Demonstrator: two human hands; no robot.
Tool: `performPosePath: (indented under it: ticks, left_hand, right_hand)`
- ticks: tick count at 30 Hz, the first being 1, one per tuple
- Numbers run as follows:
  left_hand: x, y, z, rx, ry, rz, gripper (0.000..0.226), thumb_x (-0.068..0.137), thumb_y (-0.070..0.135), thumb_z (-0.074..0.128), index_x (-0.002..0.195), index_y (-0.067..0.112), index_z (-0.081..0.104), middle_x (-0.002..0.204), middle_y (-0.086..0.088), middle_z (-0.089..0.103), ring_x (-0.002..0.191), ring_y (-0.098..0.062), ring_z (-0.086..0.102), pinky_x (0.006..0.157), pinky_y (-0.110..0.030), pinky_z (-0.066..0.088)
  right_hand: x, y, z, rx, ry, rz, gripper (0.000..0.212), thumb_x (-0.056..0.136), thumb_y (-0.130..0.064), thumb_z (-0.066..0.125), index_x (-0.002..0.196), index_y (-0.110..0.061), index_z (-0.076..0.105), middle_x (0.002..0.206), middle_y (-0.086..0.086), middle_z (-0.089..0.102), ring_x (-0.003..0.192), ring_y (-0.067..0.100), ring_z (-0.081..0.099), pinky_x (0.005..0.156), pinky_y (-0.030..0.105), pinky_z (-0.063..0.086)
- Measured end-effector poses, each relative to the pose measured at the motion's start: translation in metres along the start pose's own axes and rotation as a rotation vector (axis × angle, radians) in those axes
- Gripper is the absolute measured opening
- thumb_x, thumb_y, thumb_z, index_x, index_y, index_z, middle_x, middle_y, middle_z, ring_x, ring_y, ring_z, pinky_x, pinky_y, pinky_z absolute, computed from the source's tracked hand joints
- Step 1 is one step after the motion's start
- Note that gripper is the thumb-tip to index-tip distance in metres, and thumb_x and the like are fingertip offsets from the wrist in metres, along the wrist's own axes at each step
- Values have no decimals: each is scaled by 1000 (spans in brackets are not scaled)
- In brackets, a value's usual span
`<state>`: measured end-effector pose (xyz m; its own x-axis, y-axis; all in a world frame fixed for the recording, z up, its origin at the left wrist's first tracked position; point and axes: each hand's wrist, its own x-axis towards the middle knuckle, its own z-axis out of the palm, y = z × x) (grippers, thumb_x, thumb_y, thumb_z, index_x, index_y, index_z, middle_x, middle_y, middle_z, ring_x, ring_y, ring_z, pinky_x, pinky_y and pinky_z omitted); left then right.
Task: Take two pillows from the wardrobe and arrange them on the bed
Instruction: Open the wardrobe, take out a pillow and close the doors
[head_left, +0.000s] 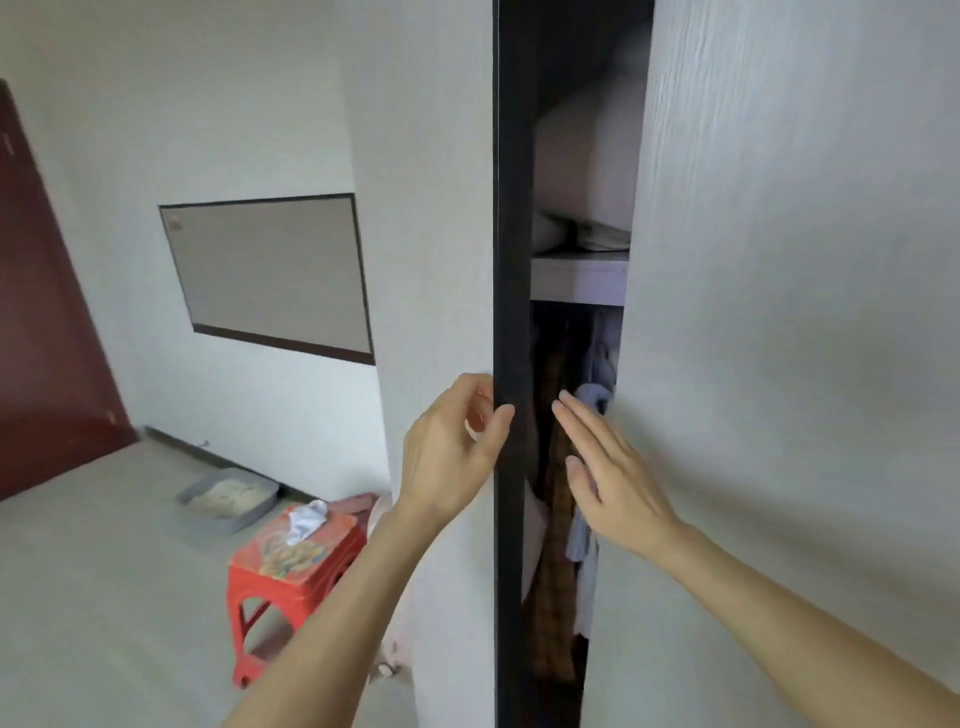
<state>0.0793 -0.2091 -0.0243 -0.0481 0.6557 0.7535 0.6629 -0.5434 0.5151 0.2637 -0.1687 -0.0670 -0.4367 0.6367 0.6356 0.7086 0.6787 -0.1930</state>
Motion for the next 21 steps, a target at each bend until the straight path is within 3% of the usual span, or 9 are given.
performPosePath:
  ticks: [2, 5, 8, 10, 12, 15, 19, 21]
  left_hand:
    - [-14, -3, -29, 32, 25, -20, 10, 86, 35, 53, 91, 32, 45, 72, 16, 56, 68, -10, 56, 65, -32, 51]
    - [-34, -13, -72, 87, 100, -86, 17, 85, 36, 51, 98, 26, 50, 77, 18, 55, 75, -10, 58, 69, -28, 50]
    - [-50, -27, -108, 58, 184, -170, 10, 90, 24, 55, 95, 31, 50, 79, 17, 59, 76, -2, 59, 69, -8, 44]
    - [-58, -38, -133, 34, 273, -258, 10, 91, 19, 54, 94, 28, 52, 79, 15, 60, 75, 2, 58, 68, -4, 42]
    - [-63, -51, -153, 50, 365, -352, 12, 92, 17, 50, 103, 21, 55, 81, 14, 59, 76, 0, 58, 68, -7, 42]
    - [-63, -65, -171, 96, 447, -457, 31, 93, 14, 48, 124, 18, 49, 103, 8, 55, 87, -4, 54, 77, -14, 41]
    - [-59, -85, -184, 175, 468, -562, 57, 89, 13, 51, 141, 15, 28, 132, -5, 40, 113, -19, 49, 94, -26, 37]
    - [-58, -90, -183, 209, 466, -596, 62, 89, 12, 51, 144, 13, 22, 149, -6, 28, 134, -20, 34, 108, -32, 32]
  right_hand:
    - [5, -30, 15, 83, -41, -94, 52, 93, -30, 26, 140, -33, 3, 150, -17, 6, 139, -4, 5, 114, 19, 10]
    - [19, -79, 38, 188, -73, -275, 54, 93, -30, 24, 139, -32, -4, 149, -17, 3, 137, -12, -2, 113, 8, 2]
    - [34, -116, 58, 261, -142, -348, 60, 94, -31, 25, 135, -43, -17, 146, -27, -13, 135, -14, -9, 112, 14, 5]
    - [48, -141, 73, 258, -180, -422, 62, 93, -31, 25, 135, -44, -19, 145, -28, -18, 137, -8, -8, 112, 22, 9]
    - [61, -164, 87, 247, -191, -481, 62, 94, -26, 29, 143, -35, -8, 148, -22, -16, 137, -2, -6, 110, 25, 12]
    - [78, -182, 103, 248, -214, -477, 57, 94, -17, 37, 145, -27, 15, 156, -10, 4, 143, 9, 6, 113, 29, 14]
    - [96, -179, 112, 214, -161, -461, 43, 91, -11, 41, 134, -12, 43, 145, 5, 41, 138, 19, 29, 115, 37, 24]
    - [100, -169, 112, 183, -146, -447, 39, 90, -10, 42, 129, -10, 50, 137, 6, 51, 134, 20, 36, 113, 36, 27]
